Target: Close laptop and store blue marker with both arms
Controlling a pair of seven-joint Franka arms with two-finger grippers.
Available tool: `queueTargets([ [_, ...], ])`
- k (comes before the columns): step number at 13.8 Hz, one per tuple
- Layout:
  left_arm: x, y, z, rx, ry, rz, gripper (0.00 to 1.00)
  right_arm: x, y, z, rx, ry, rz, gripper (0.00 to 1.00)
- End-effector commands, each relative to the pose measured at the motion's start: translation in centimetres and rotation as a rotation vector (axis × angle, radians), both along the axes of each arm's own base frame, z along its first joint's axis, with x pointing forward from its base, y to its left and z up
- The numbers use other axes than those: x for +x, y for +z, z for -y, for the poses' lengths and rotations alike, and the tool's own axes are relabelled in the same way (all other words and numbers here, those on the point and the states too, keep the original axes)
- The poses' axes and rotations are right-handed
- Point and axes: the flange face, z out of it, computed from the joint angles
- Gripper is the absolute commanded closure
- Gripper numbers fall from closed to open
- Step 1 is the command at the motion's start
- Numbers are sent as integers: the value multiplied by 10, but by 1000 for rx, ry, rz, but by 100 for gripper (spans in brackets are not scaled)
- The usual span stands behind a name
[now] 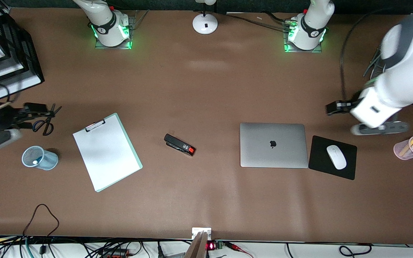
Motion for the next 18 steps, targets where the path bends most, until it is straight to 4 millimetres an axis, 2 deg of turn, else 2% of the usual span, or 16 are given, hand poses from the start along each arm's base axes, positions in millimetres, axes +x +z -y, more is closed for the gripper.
queueTargets([
  [1,-8,47,-19,-27,12,61,0,-28,19,-18,-110,-91,0,0],
  [4,-13,54,-33,1,35,74,0,-50,33,-23,-143,-120,47,0],
  [5,-19,50,-25,14,26,53,0,-60,34,-22,-143,-121,74,0],
  [7,-30,36,-21,24,-20,8,0,-79,41,-15,-148,-132,129,0],
  [11,-43,13,-4,22,-100,50,0,-117,62,-5,-149,-155,172,0],
  [13,-47,23,-12,7,-99,63,0,-131,72,-5,-144,-157,201,0],
  [14,-52,26,-11,2,-100,55,0,-134,77,-5,-141,-160,211,0],
  [16,-54,30,-17,0,-96,44,0,-133,86,12,-121,-184,227,0],
  [18,-55,32,-12,-1,-106,29,0,-127,103,16,-86,-204,254,0],
])
